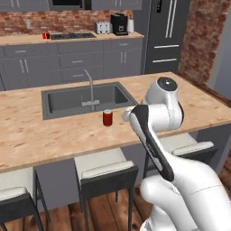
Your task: Four empty soda cans are scattered around the kitchen. Gather all the cans and cluster them next to the stove for recycling.
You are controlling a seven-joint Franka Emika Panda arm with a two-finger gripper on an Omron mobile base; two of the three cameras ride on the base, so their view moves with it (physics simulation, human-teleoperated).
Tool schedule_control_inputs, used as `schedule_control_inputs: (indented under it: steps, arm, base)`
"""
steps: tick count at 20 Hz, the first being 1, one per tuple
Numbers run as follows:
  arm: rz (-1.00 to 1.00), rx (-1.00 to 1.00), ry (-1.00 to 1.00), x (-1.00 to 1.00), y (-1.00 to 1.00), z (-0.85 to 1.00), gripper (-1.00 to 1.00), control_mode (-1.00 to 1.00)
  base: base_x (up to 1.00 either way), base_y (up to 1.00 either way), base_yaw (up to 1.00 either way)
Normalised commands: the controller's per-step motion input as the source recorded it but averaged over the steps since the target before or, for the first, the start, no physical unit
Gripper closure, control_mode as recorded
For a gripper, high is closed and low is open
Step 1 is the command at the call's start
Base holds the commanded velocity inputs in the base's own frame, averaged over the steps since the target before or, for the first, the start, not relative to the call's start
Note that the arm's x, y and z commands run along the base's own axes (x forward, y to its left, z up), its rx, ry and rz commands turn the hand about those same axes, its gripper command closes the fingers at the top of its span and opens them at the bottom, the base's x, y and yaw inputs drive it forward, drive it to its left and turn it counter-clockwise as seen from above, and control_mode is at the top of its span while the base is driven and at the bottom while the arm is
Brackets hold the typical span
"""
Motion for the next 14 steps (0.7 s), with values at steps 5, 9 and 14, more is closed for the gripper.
schedule_control_inputs:
  steps: [5,9,14]
  arm:
    - [0.01,0.00,0.07,0.98,0.24,0.13,-1.00,-1.00]
    - [0.00,-0.01,0.15,1.00,0.00,-0.33,-1.00,-1.00]
    - [0.00,-0.01,0.15,0.97,0.00,-0.46,-1.00,-1.00]
  base:
    - [0.00,0.00,0.00]
    - [0.00,0.00,0.00]
    - [0.00,0.00,0.00]
